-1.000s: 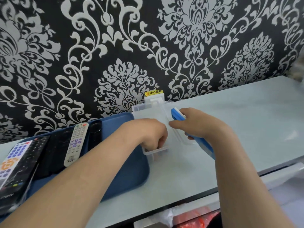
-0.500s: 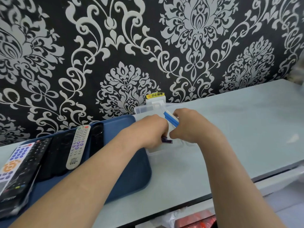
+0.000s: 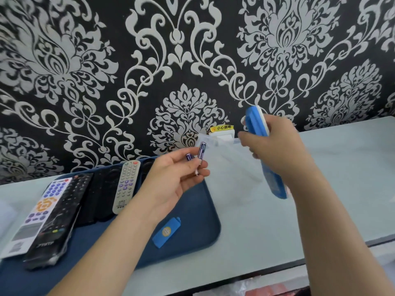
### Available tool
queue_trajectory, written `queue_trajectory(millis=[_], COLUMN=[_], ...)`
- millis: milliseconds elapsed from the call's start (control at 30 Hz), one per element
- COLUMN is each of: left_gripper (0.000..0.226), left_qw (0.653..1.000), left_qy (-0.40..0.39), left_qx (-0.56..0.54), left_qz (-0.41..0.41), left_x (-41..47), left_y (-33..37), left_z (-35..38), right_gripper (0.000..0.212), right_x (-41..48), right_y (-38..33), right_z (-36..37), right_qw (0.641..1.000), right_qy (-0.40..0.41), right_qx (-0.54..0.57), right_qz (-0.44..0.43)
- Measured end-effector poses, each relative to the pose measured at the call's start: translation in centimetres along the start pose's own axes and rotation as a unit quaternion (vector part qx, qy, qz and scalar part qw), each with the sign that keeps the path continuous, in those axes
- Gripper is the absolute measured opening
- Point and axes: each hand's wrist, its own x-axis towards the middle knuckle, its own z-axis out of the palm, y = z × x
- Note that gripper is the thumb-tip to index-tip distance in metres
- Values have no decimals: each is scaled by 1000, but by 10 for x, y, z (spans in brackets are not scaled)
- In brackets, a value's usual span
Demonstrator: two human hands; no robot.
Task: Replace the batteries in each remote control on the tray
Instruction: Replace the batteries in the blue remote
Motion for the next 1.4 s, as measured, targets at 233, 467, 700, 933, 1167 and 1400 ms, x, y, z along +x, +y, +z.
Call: queue_trajectory(millis=[233, 467, 700, 933, 1167, 1400], left_gripper=[20, 39, 29, 23, 20, 20], left_qw=[999, 965, 922, 861, 790, 776], left_qy=[-42, 12, 33, 109, 68, 77], left_qx=[1, 208, 324, 368, 432, 427], left_qz=[24, 160, 209, 335, 430, 458], left_x=[-24, -32, -35, -42, -34, -29], left_y=[1, 16, 30, 38, 22, 17], left_z=[-24, -54, -77, -75, -69, -71], right_gripper=[12, 20, 27, 60, 66, 62], right_x=[-25, -27, -29, -29, -31, -39], right_y=[-42, -47, -55, -59, -54, -59], right_z=[53, 92, 116, 125, 128, 132], right_qw=[960, 878, 855, 790, 823, 849], right_qy=[-163, -207, -222, -262, -247, -232], right_qx=[225, 408, 438, 514, 476, 442], right_qz=[22, 139, 167, 206, 188, 175])
